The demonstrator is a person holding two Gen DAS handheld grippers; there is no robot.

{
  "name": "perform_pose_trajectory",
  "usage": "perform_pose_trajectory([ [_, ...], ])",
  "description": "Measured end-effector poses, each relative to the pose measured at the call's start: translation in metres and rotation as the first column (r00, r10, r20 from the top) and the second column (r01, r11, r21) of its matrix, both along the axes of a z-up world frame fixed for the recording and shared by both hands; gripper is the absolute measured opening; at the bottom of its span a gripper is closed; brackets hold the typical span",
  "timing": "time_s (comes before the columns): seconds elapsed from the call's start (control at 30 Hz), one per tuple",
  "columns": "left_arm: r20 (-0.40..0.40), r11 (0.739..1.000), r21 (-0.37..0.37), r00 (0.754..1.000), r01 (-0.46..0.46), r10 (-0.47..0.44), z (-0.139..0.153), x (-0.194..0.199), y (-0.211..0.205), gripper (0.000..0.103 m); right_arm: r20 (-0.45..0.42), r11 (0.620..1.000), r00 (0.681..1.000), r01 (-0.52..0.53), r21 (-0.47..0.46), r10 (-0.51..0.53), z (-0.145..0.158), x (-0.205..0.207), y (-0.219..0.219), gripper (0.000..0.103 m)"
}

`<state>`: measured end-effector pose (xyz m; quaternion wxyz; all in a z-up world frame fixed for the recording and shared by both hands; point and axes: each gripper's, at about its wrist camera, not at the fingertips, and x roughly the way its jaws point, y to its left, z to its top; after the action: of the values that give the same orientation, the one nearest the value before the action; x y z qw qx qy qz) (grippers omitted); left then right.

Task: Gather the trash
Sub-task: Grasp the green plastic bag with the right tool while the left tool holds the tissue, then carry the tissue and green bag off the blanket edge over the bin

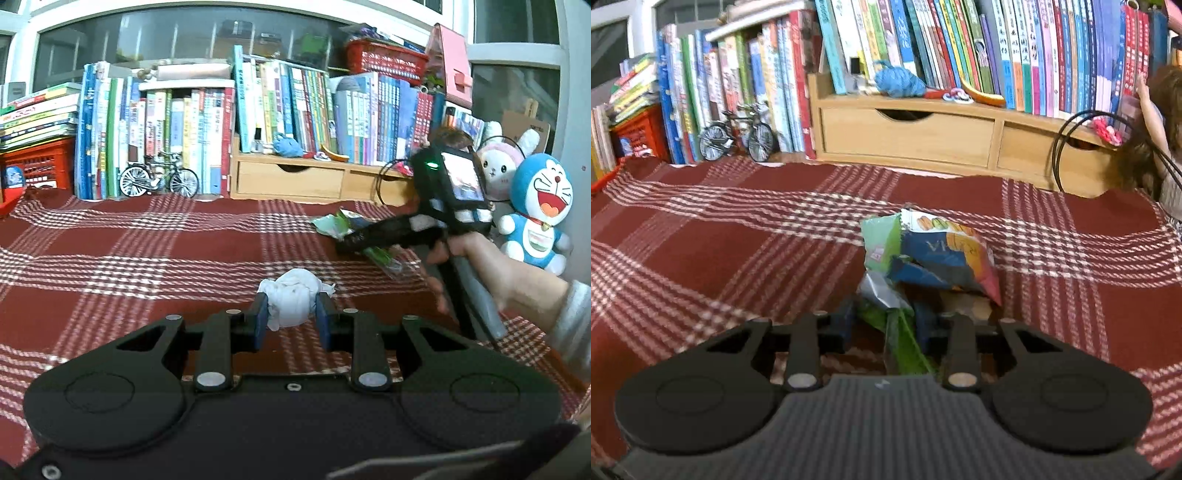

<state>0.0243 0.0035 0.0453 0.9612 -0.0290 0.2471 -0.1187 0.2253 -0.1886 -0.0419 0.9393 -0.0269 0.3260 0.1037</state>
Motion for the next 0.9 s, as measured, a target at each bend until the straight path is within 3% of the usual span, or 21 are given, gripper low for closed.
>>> perform_pose_trajectory([
  [0.43,0.015,1.000,-0.011,1.000,0.019,-0.019,0.007,-0.048,0.002,0.026,0.101,0.973,0.979,-0.190,0.134,0.177,0.045,-0.142,-0.014,0.036],
  [0.77,0.002,0.996,0.033,0.996,0.086,-0.086,-0.002,-0.127,0.001,0.026,0.087,0.942,0.959,-0.283,0.181,0.271,0.035,-0.262,-0.016,0.037],
  [0.9,-0.040,0.993,0.040,0.993,0.112,-0.111,-0.013,-0.163,0.008,0.026,0.062,0.929,0.947,-0.322,0.183,0.316,0.026,-0.301,-0.015,0.037],
])
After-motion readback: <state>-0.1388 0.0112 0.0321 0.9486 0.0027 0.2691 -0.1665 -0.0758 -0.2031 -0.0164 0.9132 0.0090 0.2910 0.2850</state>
